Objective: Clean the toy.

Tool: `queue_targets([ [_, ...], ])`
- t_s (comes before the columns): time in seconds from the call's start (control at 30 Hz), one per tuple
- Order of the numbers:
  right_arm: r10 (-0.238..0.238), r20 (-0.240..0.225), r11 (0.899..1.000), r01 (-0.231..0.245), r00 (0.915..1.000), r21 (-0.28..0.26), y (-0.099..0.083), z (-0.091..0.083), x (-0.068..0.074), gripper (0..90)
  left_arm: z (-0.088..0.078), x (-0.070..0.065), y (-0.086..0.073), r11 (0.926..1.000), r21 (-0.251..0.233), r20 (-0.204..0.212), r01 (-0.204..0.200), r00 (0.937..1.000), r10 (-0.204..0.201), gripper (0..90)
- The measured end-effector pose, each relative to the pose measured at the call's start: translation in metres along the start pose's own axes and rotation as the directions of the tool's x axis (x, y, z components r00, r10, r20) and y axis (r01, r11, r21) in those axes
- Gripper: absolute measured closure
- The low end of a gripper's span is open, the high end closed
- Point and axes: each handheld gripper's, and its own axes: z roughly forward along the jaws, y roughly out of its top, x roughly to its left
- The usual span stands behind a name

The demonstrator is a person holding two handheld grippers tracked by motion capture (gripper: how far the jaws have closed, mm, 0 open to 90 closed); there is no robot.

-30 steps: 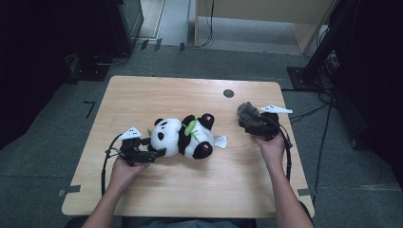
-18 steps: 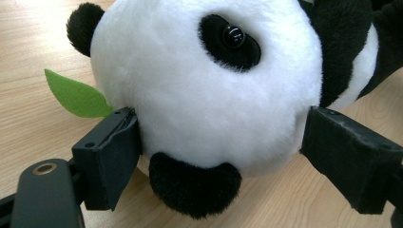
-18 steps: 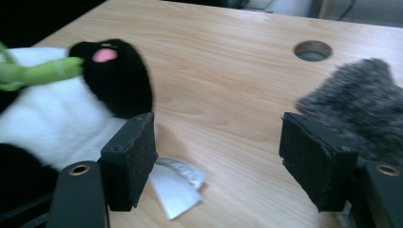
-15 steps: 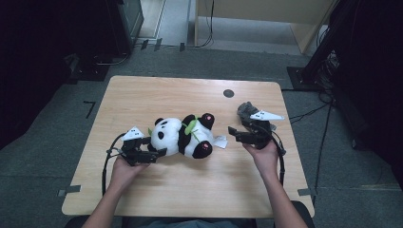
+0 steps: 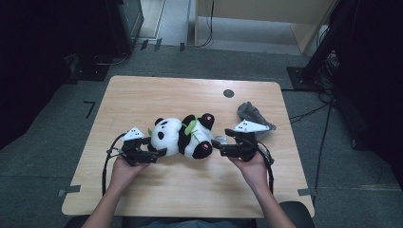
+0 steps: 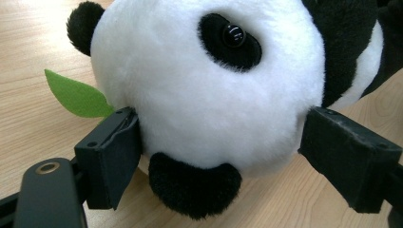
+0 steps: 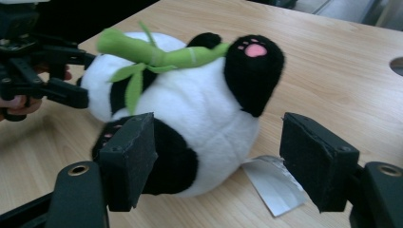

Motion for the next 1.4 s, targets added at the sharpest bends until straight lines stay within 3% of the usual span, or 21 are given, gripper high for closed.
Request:
queue_targets([
  [0.1,-0.019,-0.023,1.000,0.019,0.9996,-0.012,0.002,0.000,0.009,27.2,0.000,0.000,0.000,1.0000,0.000,0.003,0.004,1.0000,-0.004,14.4],
  [0.3,-0.092,-0.088,0.996,0.090,0.9918,-0.027,0.006,0.005,0.031,17.0,0.000,0.001,0.000,0.9998,0.000,0.010,0.019,0.9998,-0.019,14.4],
  [0.47,-0.120,-0.126,0.993,0.118,0.9847,-0.023,0.001,0.019,0.037,11.2,0.000,0.003,0.001,0.9991,-0.005,0.028,0.042,0.9987,-0.042,14.4],
  [0.57,-0.108,-0.111,0.994,0.108,0.9880,-0.002,-0.004,0.031,0.035,2.0,-0.001,0.003,0.001,0.9990,-0.005,0.030,0.045,0.9986,-0.044,14.4],
  [0.67,-0.119,-0.103,0.993,0.121,0.9875,0.014,-0.008,0.039,0.033,2.0,0.000,0.003,0.002,0.9990,-0.005,0.025,0.045,0.9987,-0.045,14.4],
  [0.83,-0.181,-0.118,0.982,0.187,0.9763,0.040,-0.015,0.054,0.033,2.0,0.001,0.003,0.004,0.9988,-0.001,0.028,0.049,0.9984,-0.049,15.9],
  [0.97,-0.281,-0.040,0.958,0.283,0.9589,0.050,-0.018,0.064,0.039,0.5,0.001,0.003,0.006,0.9988,0.002,0.027,0.049,0.9984,-0.049,19.5],
  [1.1,-0.277,-0.034,0.960,0.278,0.9603,0.036,-0.020,0.068,0.035,2.8,0.001,0.004,0.006,0.9982,-0.010,0.031,0.059,0.9978,-0.059,21.1],
  [1.27,-0.314,0.007,0.949,0.314,0.9495,0.015,-0.026,0.069,0.031,16.2,0.001,0.005,0.007,0.9963,-0.020,0.049,0.084,0.9954,-0.083,20.0],
  [1.4,-0.317,0.014,0.948,0.317,0.9483,0.016,-0.026,0.070,0.028,27.5,0.001,0.008,0.007,0.9922,-0.031,0.071,0.120,0.9905,-0.118,19.7],
])
